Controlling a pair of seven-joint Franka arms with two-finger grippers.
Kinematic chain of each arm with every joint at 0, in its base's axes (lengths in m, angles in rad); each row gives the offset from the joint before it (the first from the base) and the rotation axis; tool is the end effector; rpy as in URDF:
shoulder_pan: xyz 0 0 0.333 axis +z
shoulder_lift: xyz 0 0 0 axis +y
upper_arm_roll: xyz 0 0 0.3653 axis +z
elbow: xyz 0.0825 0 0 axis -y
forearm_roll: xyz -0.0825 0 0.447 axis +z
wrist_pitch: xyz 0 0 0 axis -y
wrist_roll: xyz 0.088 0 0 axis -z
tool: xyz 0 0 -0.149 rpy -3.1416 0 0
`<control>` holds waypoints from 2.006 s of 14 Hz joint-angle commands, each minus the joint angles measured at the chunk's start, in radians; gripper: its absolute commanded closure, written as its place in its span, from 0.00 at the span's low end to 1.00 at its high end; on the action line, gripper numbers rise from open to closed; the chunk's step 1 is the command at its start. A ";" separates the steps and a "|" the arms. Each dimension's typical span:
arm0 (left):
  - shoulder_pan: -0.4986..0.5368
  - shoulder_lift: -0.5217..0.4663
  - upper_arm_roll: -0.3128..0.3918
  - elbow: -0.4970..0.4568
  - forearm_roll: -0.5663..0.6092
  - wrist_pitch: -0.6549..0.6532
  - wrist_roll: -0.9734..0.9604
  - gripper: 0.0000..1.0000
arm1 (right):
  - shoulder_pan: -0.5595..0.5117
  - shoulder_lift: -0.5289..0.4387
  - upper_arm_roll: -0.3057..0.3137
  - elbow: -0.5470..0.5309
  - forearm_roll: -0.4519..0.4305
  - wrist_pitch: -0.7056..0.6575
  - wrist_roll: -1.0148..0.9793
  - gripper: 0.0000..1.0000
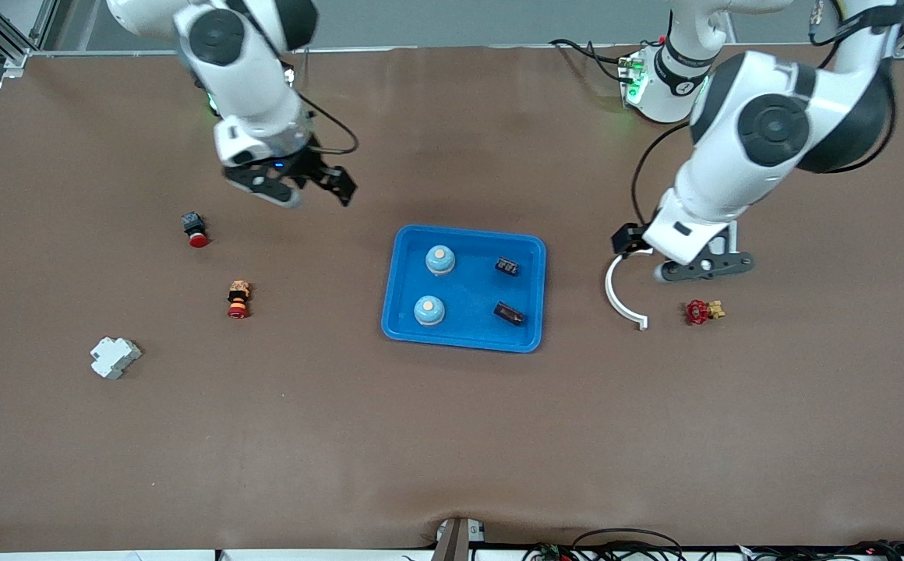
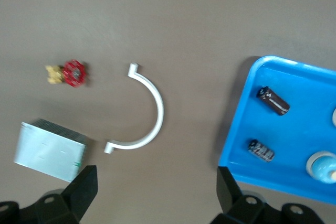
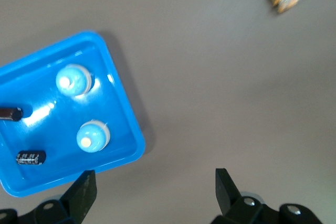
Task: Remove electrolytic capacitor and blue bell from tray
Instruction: 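Grasp a brown capacitor with the left gripper while the right gripper grasps a bell, then carry the capacitor toward the red valve while the right gripper carries the bell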
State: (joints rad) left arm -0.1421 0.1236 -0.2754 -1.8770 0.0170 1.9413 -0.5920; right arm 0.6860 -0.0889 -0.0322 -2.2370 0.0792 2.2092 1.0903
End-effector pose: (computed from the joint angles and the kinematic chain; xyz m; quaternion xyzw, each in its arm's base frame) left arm 0.5932 -0.2564 0.4230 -0.9960 -0.0844 0.0282 0.0054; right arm 0.4464 0.3486 0.3862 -0.9701 0.2383 0.0064 0.0451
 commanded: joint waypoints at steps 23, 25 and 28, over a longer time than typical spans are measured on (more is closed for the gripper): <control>-0.317 0.470 -0.018 -0.011 0.152 0.453 -1.135 0.45 | 0.179 0.747 -0.017 0.508 0.004 0.182 0.346 0.00; -0.317 0.482 -0.018 -0.011 0.152 0.462 -1.141 0.55 | 0.181 0.752 -0.017 0.507 0.002 0.195 0.346 0.00; -0.312 0.484 -0.018 -0.010 0.152 0.475 -1.141 0.81 | 0.188 0.764 -0.017 0.507 0.004 0.204 0.347 0.00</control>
State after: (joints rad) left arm -0.4554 0.6033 -0.2939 -1.8909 0.1454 2.3974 -1.7090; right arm 0.8529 0.6535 -0.0365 -1.7539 0.0792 2.4045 1.4141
